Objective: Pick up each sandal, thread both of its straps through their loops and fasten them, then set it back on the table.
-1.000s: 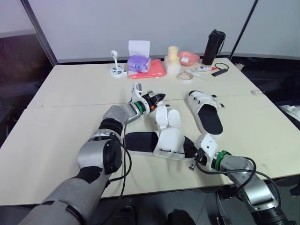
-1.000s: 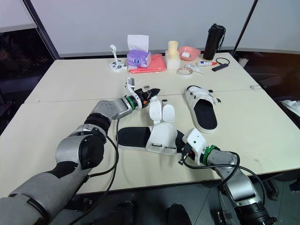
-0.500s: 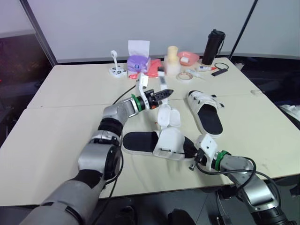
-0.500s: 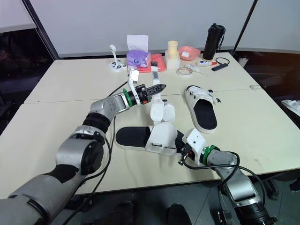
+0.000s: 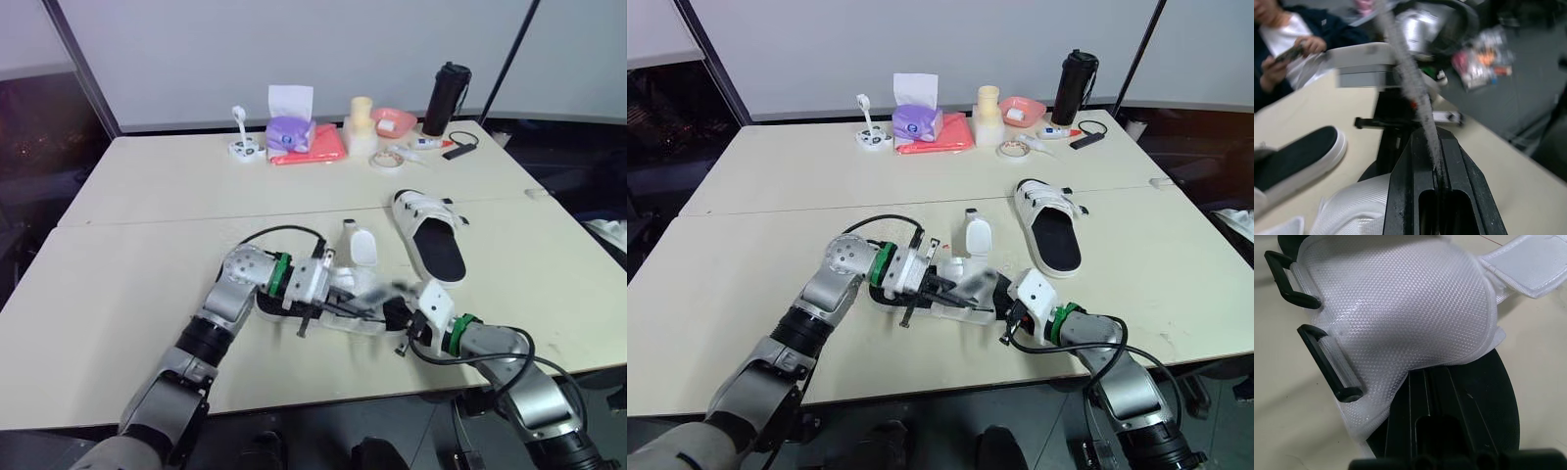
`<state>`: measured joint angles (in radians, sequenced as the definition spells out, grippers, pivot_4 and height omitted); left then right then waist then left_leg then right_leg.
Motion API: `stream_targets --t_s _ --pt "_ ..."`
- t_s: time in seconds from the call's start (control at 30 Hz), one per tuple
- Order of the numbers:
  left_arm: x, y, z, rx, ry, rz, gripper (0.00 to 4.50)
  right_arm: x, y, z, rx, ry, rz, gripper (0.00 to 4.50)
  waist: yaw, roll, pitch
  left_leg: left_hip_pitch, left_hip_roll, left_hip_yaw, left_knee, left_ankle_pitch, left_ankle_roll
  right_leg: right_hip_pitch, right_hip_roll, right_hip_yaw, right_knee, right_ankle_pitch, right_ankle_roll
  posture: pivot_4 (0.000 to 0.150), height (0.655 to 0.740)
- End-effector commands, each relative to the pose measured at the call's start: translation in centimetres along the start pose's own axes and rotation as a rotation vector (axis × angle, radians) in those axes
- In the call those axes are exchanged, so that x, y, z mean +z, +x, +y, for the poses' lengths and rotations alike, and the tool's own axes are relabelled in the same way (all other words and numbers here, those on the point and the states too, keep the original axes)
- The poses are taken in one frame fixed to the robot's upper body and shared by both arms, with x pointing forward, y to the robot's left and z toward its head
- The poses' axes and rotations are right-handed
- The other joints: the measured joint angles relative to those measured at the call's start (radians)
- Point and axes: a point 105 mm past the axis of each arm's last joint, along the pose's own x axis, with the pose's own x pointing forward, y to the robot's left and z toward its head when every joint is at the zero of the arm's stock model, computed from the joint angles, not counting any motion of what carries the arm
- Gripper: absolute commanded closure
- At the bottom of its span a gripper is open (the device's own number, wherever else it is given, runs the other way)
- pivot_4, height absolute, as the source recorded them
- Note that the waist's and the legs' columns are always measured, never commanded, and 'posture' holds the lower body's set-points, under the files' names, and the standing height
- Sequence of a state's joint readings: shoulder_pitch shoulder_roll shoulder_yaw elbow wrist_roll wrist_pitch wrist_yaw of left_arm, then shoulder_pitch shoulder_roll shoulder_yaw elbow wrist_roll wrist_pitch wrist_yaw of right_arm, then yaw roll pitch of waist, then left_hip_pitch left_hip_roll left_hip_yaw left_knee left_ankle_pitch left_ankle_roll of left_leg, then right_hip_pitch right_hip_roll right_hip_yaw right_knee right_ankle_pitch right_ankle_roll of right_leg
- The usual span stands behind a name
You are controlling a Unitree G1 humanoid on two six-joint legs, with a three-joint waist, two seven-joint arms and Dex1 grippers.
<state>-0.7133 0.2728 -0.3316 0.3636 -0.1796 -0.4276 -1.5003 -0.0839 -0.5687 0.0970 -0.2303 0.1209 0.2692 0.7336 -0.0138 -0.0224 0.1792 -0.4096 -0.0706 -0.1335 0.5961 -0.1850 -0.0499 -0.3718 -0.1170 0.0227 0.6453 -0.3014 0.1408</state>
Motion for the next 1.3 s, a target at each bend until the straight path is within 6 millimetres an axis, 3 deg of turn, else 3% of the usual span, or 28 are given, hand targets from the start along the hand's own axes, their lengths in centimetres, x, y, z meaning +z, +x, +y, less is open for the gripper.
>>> stream_targets --t_s 0.03,0.1,0.2,0.43,0.5,0.67,0.73,0.83,0.93,1.07,1.3 --pt "-0.1 -0.5 -0.2 -0.036 0.184 0.044 4.47 -1.8 0.5 1.7 0.078 0.035 0.064 4.50 0.000 0.000 0.000 0.000 0.000 -0.001 0.000 0.000 0.000 0.000 0.000 0.000 0.000 0.000 0.000 0.150 0.7400" --pt "-0.4 -0.7 -0.3 -0.051 0.246 0.059 4.47 -1.8 0.5 1.7 0.081 0.033 0.064 4.50 -0.001 0.000 0.000 0.000 0.000 -0.001 0.000 0.000 0.000 0.000 0.000 0.000 0.000 0.000 0.000 0.150 0.7400" --pt "-0.8 -0.9 -0.3 -0.055 0.302 0.079 3.63 -1.8 0.5 1.7 0.083 0.031 0.064 4.50 0.000 0.000 0.000 0.000 0.000 -0.001 0.000 0.000 0.000 0.000 0.000 0.000 0.000 0.000 0.000 0.150 0.7400" --pt "-2.1 -2.1 -1.8 -0.107 0.363 0.134 0.06 -2.0 0.6 1.7 0.090 0.022 0.069 4.50 -0.003 0.000 0.000 0.000 0.000 -0.002 0.000 0.000 0.000 0.000 0.001 0.000 0.000 0.000 0.001 0.150 0.7400" --pt "-2.2 -3.0 -1.8 -0.097 0.350 0.155 0.06 -2.0 0.6 1.6 0.091 0.018 0.071 4.50 -0.004 0.000 0.000 0.000 0.000 -0.002 0.000 0.000 0.000 0.000 0.001 -0.001 0.000 0.000 0.001 0.150 0.7400" --pt "-1.7 -5.3 -0.1 0.062 0.127 0.152 0.06 -2.0 0.7 1.5 0.096 0.009 0.072 4.50 -0.005 0.000 0.000 0.000 0.000 -0.003 0.000 0.000 0.000 0.000 0.001 -0.001 0.001 0.000 0.001 0.150 0.7400" --pt "-1.2 -6.2 1.0 0.186 -0.057 0.111 0.06 -2.0 0.7 1.5 0.097 0.006 0.071 4.50 -0.006 0.000 0.000 0.000 0.000 -0.003 0.000 0.000 0.000 0.000 0.001 -0.001 0.001 0.000 0.001 0.150 0.7400" --pt "-0.5 -8.3 2.3 0.399 -0.477 0.013 0.06 -2.0 0.8 1.5 0.101 0.001 0.072 4.50 -0.012 0.000 0.000 0.000 0.000 -0.004 0.000 0.000 0.000 0.000 0.001 -0.001 0.003 0.000 0.002 0.150 0.7400" --pt "0.7 -9.0 1.0 0.419 -0.819 -0.066 0.06 -2.0 0.8 1.7 0.106 0.001 0.072 4.50 -0.025 0.000 0.000 0.000 0.000 -0.005 0.000 0.000 0.000 -0.001 0.002 -0.001 0.004 -0.001 0.002 0.150 0.7400" --pt "2.1 -7.6 -3.2 0.311 -1.191 -0.110 0.06 -2.0 0.8 2.1 0.123 0.001 0.073 4.50 -0.028 0.001 0.000 0.000 0.001 -0.006 -0.002 0.000 0.001 0.000 0.000 -0.002 0.004 -0.002 0.003 0.150 0.7400" --pt "0.5 -4.6 -5.5 0.382 -1.362 -0.063 0.06 -1.9 0.5 2.5 0.130 0.008 0.073 4.50 -0.017 0.000 0.000 0.001 0.001 -0.005 -0.001 0.000 0.001 0.000 -0.001 -0.002 0.004 -0.003 0.001 0.150 0.7400"
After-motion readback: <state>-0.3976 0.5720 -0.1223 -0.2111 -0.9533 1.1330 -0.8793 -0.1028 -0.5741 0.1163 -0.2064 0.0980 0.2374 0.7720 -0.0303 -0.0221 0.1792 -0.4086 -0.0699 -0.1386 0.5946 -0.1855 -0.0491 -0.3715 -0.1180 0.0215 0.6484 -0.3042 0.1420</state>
